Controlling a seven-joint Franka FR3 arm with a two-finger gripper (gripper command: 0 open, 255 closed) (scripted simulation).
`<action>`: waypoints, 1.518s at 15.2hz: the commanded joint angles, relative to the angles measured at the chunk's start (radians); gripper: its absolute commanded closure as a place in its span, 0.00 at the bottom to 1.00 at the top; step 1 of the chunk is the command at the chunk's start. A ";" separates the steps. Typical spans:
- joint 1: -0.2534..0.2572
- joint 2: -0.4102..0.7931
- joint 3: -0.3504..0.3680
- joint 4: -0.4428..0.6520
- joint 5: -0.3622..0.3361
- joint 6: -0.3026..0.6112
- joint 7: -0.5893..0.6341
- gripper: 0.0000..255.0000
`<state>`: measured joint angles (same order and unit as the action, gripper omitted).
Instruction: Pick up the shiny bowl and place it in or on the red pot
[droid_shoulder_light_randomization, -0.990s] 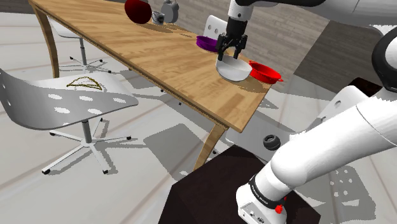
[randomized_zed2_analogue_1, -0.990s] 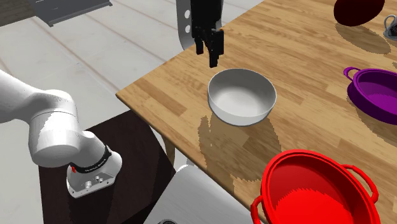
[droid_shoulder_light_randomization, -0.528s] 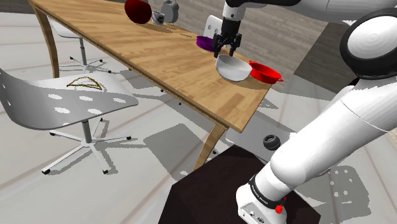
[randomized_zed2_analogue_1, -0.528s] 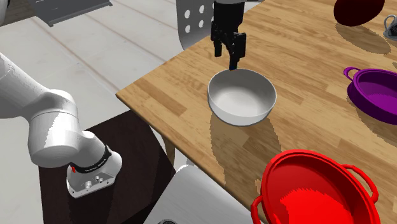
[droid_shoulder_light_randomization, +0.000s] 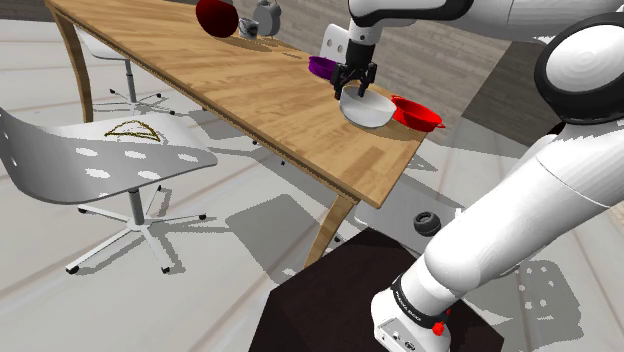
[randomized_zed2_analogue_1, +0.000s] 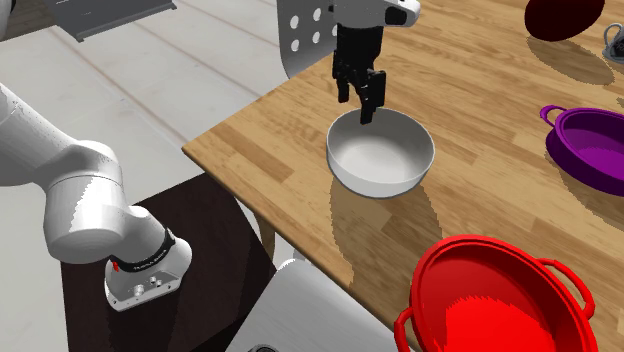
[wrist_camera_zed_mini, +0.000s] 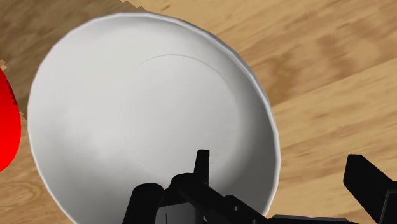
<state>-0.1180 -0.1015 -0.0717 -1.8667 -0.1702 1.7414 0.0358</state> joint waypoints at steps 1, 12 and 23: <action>0.000 0.000 0.000 -0.002 0.000 0.002 0.000 0.00; 0.000 0.000 0.000 -0.002 0.000 0.002 0.000 1.00; 0.001 0.011 0.002 0.131 0.003 -0.119 -0.017 1.00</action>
<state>-0.1166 -0.0925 -0.0695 -1.7527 -0.1671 1.6372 0.0216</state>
